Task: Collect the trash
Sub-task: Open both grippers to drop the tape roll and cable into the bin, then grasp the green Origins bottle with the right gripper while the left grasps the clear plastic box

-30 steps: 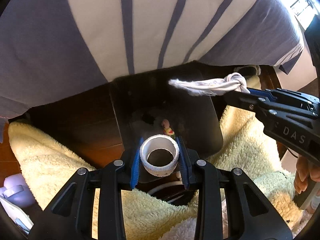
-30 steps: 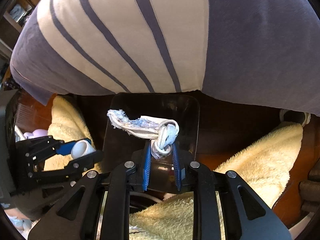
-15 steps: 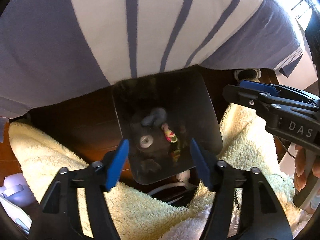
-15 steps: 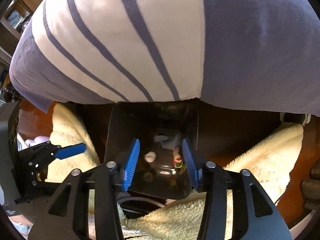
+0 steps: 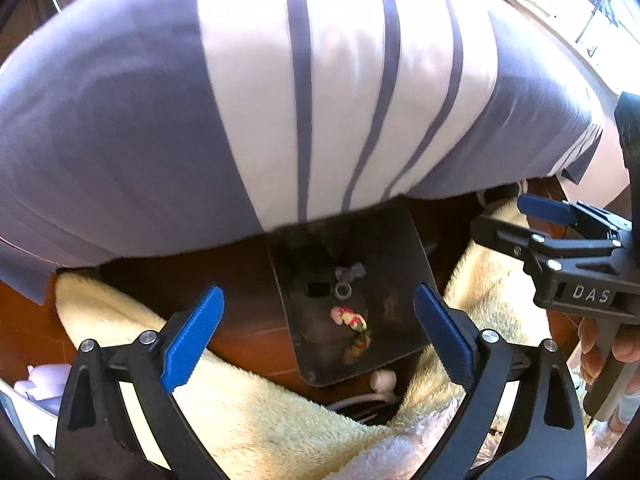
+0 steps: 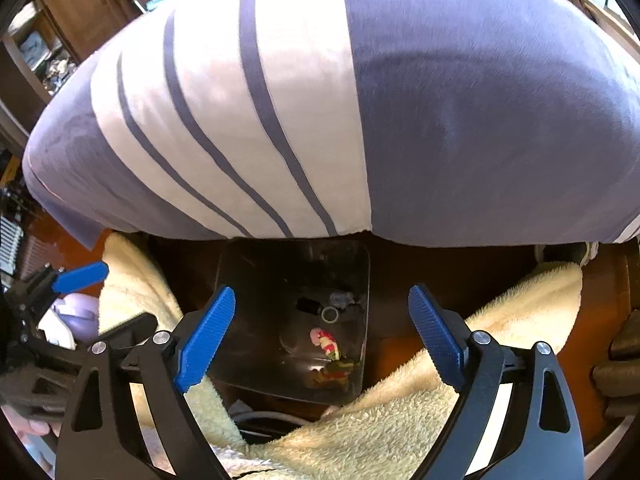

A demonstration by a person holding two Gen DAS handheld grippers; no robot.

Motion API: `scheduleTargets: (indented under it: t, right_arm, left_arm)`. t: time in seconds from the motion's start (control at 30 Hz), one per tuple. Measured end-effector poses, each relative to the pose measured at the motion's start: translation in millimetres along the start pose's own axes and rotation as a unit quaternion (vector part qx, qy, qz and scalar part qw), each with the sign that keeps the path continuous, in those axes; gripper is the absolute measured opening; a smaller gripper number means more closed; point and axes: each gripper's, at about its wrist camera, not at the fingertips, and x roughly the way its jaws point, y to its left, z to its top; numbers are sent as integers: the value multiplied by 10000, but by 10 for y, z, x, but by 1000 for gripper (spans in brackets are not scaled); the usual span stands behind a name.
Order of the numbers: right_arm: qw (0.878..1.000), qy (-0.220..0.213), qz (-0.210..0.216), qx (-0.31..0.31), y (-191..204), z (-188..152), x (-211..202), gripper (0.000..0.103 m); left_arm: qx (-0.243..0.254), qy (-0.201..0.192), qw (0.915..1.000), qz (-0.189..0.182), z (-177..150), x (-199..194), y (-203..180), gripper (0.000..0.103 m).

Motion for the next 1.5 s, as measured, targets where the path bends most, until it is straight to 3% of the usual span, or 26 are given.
scheduleTargets:
  t: [0.3,0.67,1.1,1.5]
  right_arm:
    - [9972,-725,-146,-133,1,266,-532,90]
    - [9886,-1435,-360,-286,-6,920,-872,91]
    - [9869,-1489,-278,-553,215,1762,-527,91]
    - [9899,-1239,-300,-623,447,2387,22,91]
  left_arm:
    - [-69,-714,9970,307,203,-475,148,91]
    - [-52,-1245,9890,793,755,-810,433,91]
    - [-207,-1391,9846,1036,1409,-694,750,91]
    - [-247,-1332,9856,1010,1758,-496,917,91]
